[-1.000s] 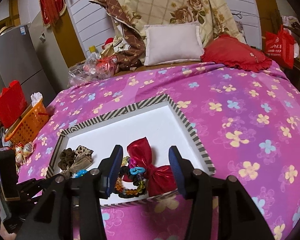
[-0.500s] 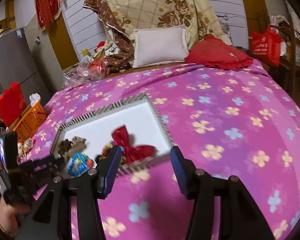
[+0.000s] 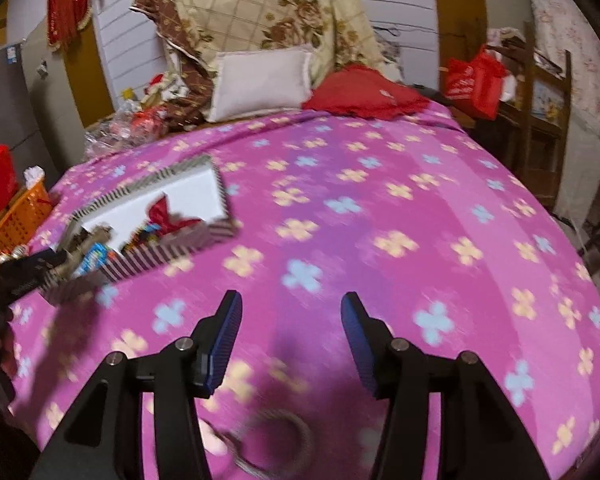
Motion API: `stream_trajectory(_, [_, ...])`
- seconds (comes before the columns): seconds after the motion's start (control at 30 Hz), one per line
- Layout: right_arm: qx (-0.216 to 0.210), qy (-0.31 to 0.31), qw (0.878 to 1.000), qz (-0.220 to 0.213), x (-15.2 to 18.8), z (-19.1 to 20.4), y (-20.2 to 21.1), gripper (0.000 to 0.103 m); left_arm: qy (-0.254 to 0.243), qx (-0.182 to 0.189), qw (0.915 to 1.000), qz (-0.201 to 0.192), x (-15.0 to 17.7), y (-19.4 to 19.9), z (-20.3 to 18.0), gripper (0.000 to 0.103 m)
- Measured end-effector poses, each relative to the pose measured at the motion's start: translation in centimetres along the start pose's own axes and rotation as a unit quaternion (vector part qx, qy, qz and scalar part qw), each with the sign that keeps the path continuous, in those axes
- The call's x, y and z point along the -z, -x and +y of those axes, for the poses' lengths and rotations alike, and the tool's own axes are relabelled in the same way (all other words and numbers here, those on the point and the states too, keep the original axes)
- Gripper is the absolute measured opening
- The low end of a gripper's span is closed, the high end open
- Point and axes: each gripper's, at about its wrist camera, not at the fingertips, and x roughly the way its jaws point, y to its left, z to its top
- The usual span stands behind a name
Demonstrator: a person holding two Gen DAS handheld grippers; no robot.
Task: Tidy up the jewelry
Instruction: 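Grasp black hair tie with mouse charm with left gripper while right grasps silver bangle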
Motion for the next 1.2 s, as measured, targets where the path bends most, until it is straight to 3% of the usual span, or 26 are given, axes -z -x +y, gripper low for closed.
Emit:
stream_trajectory(0.07, [0.009, -0.001, 1.0, 0.009, 1.2, -1.3, 0.3, 0.054, -0.024, 0.045, 0.9987, 0.005, 0.5, 0.7, -1.7, 0.035])
stream_trajectory(0.13, [0.015, 0.001, 1.0, 0.016, 2.2, -2.0, 0.6, 0.054, -0.05, 0.114, 0.992, 0.021, 1.3, 1.1, -3.7, 0.035])
stream_trajectory(0.27, [0.011, 0.013, 0.999, 0.03, 4.2, -2.6, 1.1, 0.054, -0.125, 0.205, 0.9693, 0.055, 3.5, 1.7, -8.4, 0.035])
stream_trajectory(0.33, [0.011, 0.019, 0.999, 0.035, 4.9, -2.6, 1.2, 0.054, -0.163, 0.247, 0.9523, 0.075, 4.8, 1.9, -10.9, 0.035])
stream_trajectory(0.47, [0.016, 0.033, 0.998, 0.044, 5.3, -2.4, 0.9, 0.054, -0.185, 0.303, 0.9298, 0.096, 6.2, 2.2, -14.4, 0.035])
stream_trajectory(0.53, [0.011, 0.029, 0.999, 0.043, 5.3, -2.4, 1.0, 0.054, -0.197, 0.303, 0.9274, 0.096, 6.6, 2.2, -15.5, 0.035])
stream_trajectory(0.83, [0.008, 0.037, 0.998, 0.054, 5.3, -1.5, 0.4, 0.054, -0.249, 0.253, 0.9312, 0.085, 6.9, 1.1, -18.3, 0.036])
stream_trajectory(1.1, [0.003, 0.037, 0.997, 0.06, 5.5, -1.3, 0.3, 0.054, -0.256, 0.268, 0.9259, 0.075, 6.5, 0.3, -19.4, 0.046])
stream_trajectory(1.17, [0.001, 0.037, 0.997, 0.064, 5.6, -1.3, 0.1, 0.054, -0.254, 0.264, 0.9276, 0.071, 6.4, 0.2, -19.3, 0.042])
stream_trajectory(1.2, [0.001, 0.038, 0.997, 0.066, 5.7, -1.2, 0.0, 0.054, -0.252, 0.263, 0.9286, 0.07, 6.4, 0.2, -19.2, 0.03])
